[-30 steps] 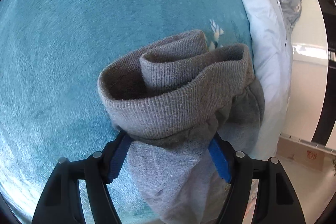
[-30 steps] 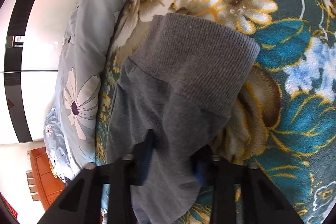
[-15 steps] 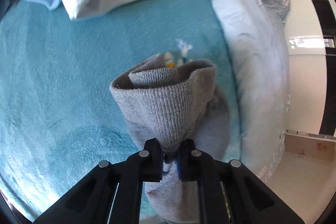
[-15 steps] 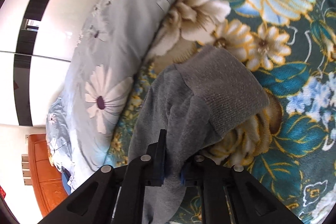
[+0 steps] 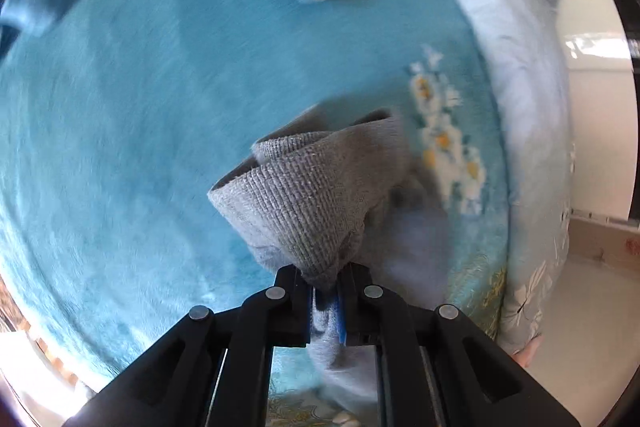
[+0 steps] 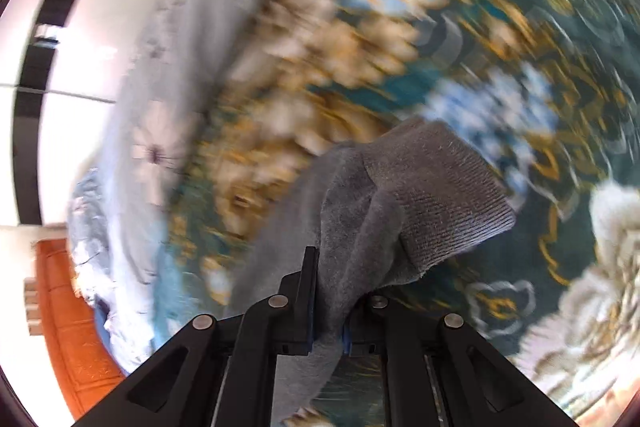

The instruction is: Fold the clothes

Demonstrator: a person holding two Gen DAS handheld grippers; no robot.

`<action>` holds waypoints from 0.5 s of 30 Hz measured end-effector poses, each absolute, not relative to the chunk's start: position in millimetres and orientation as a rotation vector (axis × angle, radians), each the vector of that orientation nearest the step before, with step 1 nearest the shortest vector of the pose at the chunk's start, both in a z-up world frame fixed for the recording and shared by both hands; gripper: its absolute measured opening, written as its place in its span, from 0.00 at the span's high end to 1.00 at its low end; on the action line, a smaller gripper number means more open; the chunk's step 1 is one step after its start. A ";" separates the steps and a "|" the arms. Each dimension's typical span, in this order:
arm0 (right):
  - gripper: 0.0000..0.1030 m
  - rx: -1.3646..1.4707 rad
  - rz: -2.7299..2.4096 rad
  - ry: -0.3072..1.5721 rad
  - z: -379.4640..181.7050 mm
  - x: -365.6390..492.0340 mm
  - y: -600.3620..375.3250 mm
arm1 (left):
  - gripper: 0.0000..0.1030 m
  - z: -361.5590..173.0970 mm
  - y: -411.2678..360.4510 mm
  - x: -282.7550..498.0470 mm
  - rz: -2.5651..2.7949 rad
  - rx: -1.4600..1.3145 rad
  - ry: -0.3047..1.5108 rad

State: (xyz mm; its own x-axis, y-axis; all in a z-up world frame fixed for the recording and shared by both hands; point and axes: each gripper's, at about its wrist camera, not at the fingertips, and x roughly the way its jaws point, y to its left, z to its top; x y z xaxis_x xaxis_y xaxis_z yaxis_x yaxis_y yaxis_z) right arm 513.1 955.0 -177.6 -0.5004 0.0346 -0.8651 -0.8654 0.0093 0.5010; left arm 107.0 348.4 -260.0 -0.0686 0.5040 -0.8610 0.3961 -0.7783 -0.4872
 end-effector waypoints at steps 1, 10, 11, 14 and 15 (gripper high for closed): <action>0.91 -0.880 1.568 1.574 -185.1 515.9 954.1 | 0.90 -261.7 348.2 112.7 2.002 -2.091 -1.013; 0.90 -0.947 1.556 1.553 -198.7 520.3 957.1 | 0.83 -273.2 359.1 105.1 2.008 -2.154 -0.842; 0.89 -0.947 1.556 1.552 -197.2 519.4 957.3 | 0.82 -271.5 360.4 104.5 2.004 -2.155 -0.830; 0.87 -0.966 1.570 1.526 -190.4 518.5 955.5 | 0.68 -262.9 363.9 104.4 1.980 -2.153 -0.772; 0.84 -0.972 1.575 1.517 -187.5 518.0 954.4 | 0.61 -259.1 364.3 105.4 1.969 -2.152 -0.753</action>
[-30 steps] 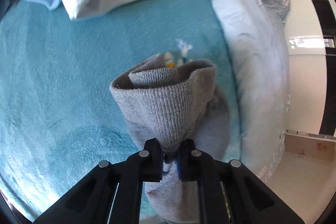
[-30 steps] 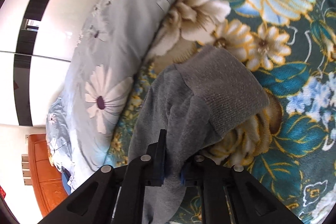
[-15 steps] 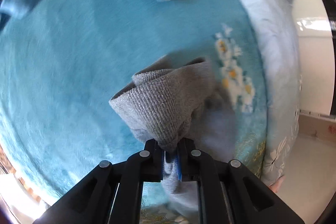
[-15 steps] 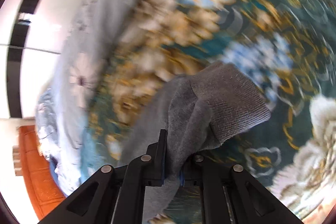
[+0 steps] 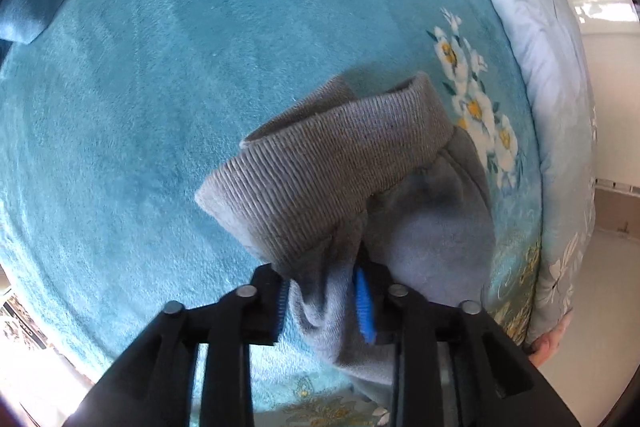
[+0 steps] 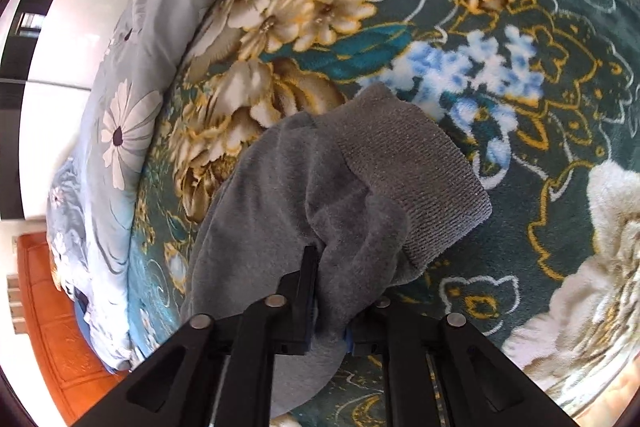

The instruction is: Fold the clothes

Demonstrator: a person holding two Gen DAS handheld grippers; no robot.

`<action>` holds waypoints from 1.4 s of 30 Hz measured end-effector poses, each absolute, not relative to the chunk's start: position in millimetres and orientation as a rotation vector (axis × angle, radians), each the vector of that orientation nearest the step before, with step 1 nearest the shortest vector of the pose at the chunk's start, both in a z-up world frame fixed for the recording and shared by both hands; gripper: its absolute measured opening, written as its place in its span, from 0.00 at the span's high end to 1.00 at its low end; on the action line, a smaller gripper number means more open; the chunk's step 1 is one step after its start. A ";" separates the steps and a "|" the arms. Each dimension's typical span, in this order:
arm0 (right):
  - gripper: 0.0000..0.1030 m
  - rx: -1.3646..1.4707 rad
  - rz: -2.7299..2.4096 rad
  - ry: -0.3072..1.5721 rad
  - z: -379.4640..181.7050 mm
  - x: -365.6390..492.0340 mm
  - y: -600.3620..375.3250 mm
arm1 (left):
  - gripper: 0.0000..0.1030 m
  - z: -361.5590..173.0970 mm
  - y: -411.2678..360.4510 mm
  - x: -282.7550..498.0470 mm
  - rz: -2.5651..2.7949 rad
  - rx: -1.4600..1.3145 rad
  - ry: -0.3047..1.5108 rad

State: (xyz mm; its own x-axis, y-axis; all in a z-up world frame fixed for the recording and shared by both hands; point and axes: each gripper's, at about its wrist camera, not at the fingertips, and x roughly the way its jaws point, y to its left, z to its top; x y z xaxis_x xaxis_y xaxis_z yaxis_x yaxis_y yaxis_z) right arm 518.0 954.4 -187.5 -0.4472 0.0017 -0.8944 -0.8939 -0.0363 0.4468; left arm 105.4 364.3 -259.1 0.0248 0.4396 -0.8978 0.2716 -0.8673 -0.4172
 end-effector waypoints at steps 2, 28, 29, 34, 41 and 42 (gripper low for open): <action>0.75 -0.970 1.581 1.513 -181.1 520.9 951.6 | 0.52 -249.6 363.7 107.8 1.961 -2.144 -0.695; 0.41 -2.038 2.390 0.594 -156.5 239.3 816.6 | 0.41 -213.6 520.1 78.8 1.478 -1.512 0.774; 0.41 -2.082 2.405 0.555 -161.0 230.6 809.9 | 0.41 -218.2 524.3 77.0 1.446 -1.506 0.796; 0.41 -2.296 2.403 0.390 -186.1 203.3 794.4 | 0.41 -233.2 535.2 72.4 1.346 -1.475 0.888; 0.56 -2.474 2.360 0.182 -208.0 195.2 780.1 | 0.41 -243.7 535.8 72.7 1.250 -1.466 0.905; 0.60 -2.495 2.353 0.140 -210.8 195.6 777.3 | 0.41 -243.8 535.5 72.5 1.248 -1.464 0.900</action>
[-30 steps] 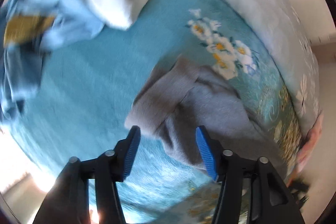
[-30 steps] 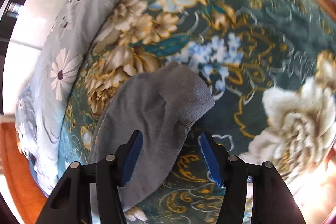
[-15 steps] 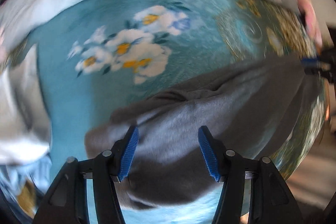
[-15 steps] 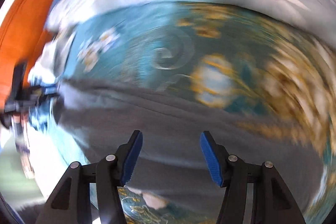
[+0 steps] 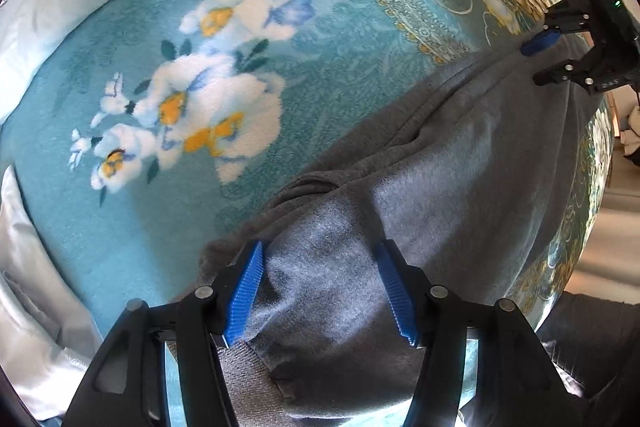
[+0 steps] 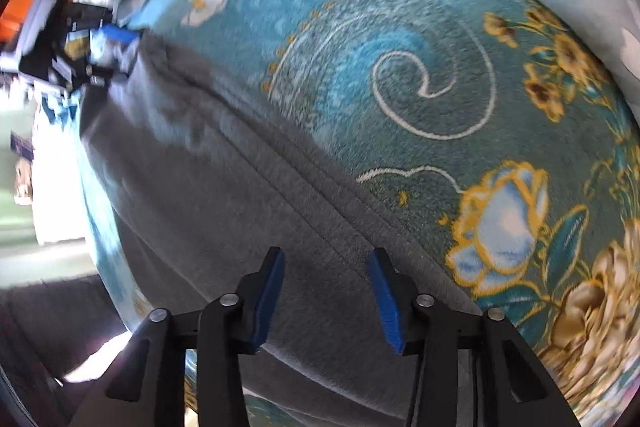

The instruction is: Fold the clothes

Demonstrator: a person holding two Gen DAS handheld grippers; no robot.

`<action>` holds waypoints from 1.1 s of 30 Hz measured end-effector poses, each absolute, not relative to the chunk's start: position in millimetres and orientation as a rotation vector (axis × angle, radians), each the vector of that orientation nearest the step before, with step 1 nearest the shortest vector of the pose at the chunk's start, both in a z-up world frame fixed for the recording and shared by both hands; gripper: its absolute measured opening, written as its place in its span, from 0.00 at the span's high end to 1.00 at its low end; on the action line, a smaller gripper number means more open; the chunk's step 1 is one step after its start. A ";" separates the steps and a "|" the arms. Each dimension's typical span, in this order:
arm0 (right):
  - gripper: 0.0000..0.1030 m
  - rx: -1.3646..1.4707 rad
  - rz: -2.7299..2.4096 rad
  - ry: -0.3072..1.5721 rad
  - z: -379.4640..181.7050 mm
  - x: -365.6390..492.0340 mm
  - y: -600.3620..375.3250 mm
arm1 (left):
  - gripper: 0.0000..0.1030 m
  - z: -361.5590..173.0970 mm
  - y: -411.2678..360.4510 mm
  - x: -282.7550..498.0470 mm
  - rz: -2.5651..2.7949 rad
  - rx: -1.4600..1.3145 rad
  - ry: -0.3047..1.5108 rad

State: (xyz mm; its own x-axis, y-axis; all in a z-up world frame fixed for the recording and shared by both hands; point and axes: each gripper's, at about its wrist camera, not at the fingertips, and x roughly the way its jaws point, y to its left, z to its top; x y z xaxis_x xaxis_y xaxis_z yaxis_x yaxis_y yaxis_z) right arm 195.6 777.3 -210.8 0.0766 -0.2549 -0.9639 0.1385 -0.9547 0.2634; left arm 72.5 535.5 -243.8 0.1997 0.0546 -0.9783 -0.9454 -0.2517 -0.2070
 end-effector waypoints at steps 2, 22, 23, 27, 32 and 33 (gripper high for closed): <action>0.65 2.080 -1.923 -0.058 -216.3 196.2 773.0 | 0.43 -243.1 535.1 72.3 1.252 -1.460 0.892; 0.96 2.075 -2.061 -0.084 -207.3 179.2 801.5 | 0.92 -231.4 487.7 20.5 1.624 -1.658 0.490; 0.96 2.090 -2.055 -0.086 -211.7 178.9 801.0 | 0.92 -232.5 484.3 17.8 1.627 -1.683 0.469; 0.92 2.110 -2.072 -0.084 -214.4 180.1 800.0 | 0.91 -214.1 471.9 20.2 1.659 -1.699 0.399; 0.77 2.074 -2.225 -0.162 -187.8 187.9 815.2 | 0.49 -187.4 431.0 24.6 1.795 -1.746 0.203; 0.71 2.064 -2.267 -0.200 -180.5 191.3 819.8 | 0.44 -183.6 417.9 29.3 1.841 -1.757 0.139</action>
State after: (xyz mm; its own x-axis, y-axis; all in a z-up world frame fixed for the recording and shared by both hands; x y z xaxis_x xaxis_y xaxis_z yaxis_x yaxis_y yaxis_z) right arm 191.3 819.8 -180.5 -0.0963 -0.1383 -0.9857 -0.0360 -0.9892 0.1423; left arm 29.3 417.9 -183.6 0.0404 0.3346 -0.9415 -0.4726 -0.8238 -0.3131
